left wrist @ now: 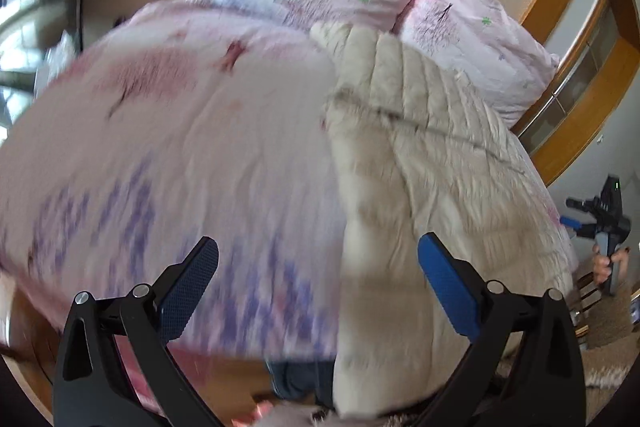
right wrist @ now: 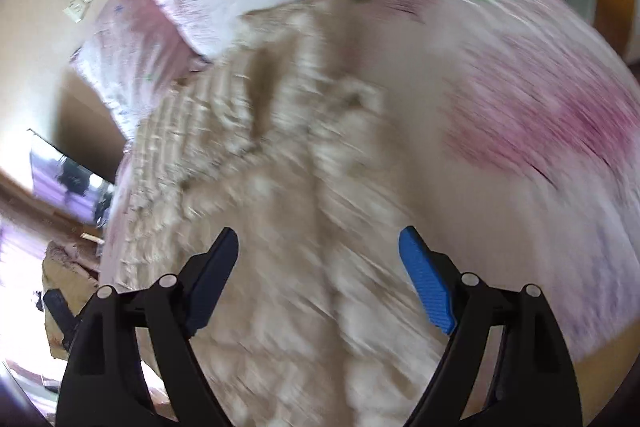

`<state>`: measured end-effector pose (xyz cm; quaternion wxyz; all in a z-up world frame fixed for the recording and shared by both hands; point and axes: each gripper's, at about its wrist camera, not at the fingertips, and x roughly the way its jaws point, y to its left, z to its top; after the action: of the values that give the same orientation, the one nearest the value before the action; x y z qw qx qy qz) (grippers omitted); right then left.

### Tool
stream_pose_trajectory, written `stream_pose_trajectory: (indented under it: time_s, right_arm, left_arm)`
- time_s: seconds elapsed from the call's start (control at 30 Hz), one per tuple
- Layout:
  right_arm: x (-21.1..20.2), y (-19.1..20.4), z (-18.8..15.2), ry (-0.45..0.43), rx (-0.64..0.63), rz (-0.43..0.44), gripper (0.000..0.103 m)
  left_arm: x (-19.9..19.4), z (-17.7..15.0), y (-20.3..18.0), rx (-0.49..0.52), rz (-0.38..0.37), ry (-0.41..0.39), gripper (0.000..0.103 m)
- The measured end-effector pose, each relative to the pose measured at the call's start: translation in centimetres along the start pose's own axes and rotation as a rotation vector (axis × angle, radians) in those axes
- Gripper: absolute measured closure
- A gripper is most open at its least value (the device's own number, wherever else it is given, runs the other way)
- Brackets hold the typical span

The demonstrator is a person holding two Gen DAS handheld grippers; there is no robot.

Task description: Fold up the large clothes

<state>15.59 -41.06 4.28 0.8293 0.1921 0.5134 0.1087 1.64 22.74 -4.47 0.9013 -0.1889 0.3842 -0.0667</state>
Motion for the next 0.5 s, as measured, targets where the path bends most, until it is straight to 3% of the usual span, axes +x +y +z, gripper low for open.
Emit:
stream_pose_trajectory:
  time_s: [0.13,0.27,0.5]
  right_arm:
    - [0.0,-3.4,-2.0,0.053,0.077,0.006,0.025]
    - [0.1,-5.2,-4.2,0.099,0.104,0.044,0.034]
    - [-0.1,-5.5,-6.8,0.153,0.108,0.235,0.038]
  left_arm:
    - [-0.1,-2.4,1.0,-0.078,-0.067,0.043,0.010]
    - [-1.0,-3.7,0.9,-0.122,-0.136,0.026,0.013]
    - [0.4,-5.5,0.3,-0.176,-0.233,0.126,0.026]
